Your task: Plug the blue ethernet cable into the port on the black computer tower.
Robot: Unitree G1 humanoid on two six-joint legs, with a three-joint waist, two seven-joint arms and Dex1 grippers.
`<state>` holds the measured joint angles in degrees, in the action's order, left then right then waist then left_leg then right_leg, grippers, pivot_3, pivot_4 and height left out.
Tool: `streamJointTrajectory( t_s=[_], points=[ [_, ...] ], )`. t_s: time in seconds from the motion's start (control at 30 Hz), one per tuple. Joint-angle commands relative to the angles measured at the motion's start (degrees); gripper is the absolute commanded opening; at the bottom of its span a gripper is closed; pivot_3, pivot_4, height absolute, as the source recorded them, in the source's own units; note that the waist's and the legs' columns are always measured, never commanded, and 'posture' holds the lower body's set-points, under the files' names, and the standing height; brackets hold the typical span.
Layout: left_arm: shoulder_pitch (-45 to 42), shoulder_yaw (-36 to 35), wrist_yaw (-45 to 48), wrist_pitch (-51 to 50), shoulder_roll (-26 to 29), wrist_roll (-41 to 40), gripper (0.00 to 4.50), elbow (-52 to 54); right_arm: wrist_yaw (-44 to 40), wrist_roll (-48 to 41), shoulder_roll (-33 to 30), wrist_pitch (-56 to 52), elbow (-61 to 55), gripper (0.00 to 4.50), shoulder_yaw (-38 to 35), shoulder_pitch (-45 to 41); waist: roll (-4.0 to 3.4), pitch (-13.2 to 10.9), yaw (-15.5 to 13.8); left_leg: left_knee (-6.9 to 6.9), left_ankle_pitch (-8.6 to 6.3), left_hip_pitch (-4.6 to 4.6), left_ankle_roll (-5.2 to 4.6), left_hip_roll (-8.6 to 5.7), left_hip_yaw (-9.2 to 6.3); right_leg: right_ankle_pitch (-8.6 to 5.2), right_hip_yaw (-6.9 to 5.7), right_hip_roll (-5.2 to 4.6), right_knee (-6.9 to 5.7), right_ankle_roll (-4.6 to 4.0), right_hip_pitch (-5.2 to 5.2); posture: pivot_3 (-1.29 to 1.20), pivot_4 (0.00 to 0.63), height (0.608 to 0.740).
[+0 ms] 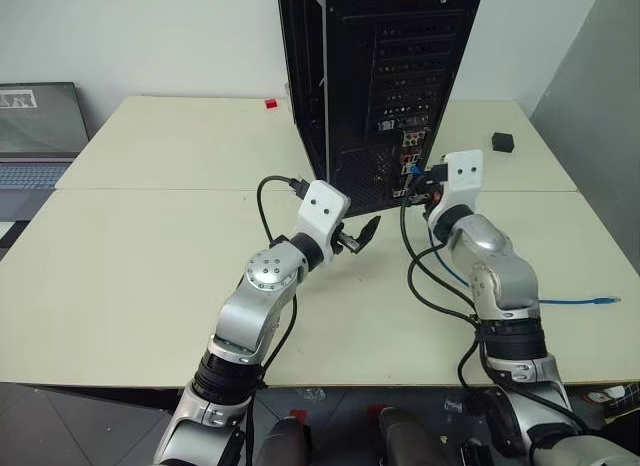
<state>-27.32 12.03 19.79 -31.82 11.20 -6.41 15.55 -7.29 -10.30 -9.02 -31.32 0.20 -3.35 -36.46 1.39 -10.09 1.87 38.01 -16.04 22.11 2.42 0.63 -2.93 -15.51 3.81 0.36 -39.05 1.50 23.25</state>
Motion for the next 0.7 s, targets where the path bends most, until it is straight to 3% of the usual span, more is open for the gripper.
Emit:
streamJointTrajectory(
  t_s=[0.03, 0.7],
  points=[
    [-0.6, -0.1, 1.2, 2.7, 0.2, 0.0, 4.24, 1.3, 0.5, -0.5, 0.5, 2.0, 0.0, 0.0, -1.5, -2.2, 0.0, 0.0, 0.0, 0.0, 0.0, 0.0, 0.0, 0.0, 0.0, 0.0, 0.0, 0.0, 0.0, 0.0, 0.0, 0.0, 0.15, 0.74],
    [0.1, -0.1, 2.8, 2.6, 0.1, -0.3, 4.24, 1.7, 0.2, 0.1, 0.4, 4.5, 4.2, 0.0, -1.9, -4.8, 0.0, 0.0, 0.0, -0.02, 0.0, 0.0, 0.0, 0.0, 0.01, 0.0, 0.0, 0.0, 0.02, 0.0, 0.0, 0.0, 0.15, 0.74]
  ],
)
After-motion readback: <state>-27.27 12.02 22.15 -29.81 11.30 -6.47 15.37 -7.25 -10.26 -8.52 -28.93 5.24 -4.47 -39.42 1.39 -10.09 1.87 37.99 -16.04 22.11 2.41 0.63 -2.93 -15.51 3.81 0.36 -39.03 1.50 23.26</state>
